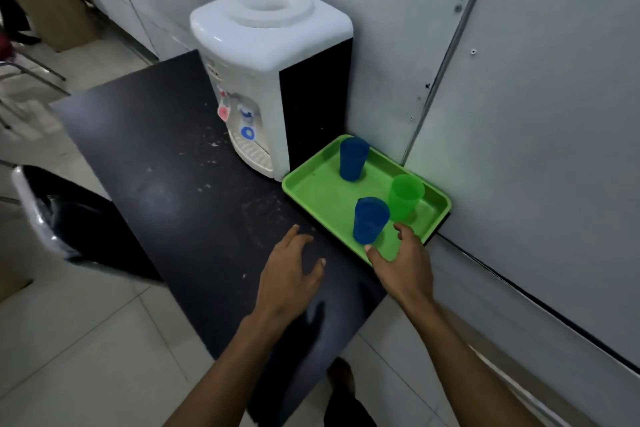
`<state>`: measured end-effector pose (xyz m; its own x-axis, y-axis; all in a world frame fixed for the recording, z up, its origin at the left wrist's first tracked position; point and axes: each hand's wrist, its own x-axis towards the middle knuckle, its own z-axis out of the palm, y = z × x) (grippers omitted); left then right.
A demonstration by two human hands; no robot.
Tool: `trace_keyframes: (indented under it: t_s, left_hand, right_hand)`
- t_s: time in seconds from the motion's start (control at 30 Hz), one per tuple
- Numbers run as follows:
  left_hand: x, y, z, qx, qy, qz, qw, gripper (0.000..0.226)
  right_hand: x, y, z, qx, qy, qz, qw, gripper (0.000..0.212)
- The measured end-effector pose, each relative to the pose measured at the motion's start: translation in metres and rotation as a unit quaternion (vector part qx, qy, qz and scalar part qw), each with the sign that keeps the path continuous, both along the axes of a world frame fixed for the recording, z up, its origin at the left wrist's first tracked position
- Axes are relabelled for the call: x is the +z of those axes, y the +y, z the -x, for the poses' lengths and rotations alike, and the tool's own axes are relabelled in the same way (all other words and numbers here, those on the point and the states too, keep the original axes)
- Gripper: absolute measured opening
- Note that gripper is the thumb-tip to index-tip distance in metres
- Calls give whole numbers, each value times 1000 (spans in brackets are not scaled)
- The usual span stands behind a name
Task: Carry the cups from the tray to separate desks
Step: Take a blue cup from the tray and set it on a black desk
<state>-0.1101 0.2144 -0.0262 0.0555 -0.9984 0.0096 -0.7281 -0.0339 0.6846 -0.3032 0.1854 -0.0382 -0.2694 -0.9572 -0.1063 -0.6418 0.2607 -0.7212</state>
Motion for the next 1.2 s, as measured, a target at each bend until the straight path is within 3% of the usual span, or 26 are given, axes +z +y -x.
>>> trace_keyframes:
  t_s: [0.4,0.7,1.2]
  left_hand:
    - [-36,-78,23,8,18,-45,999,40]
    - [-44,-97,21,21,20,-65,997,40]
    - [-32,-99,8,70,45,-62,995,35]
  right_hand:
    - [-56,-76,4,-42,-41,-31,998,105]
    - [-72,-94,3,-39,-125,-2,991,87]
    - [-69,-94,5,-48,-141,39,988,75]
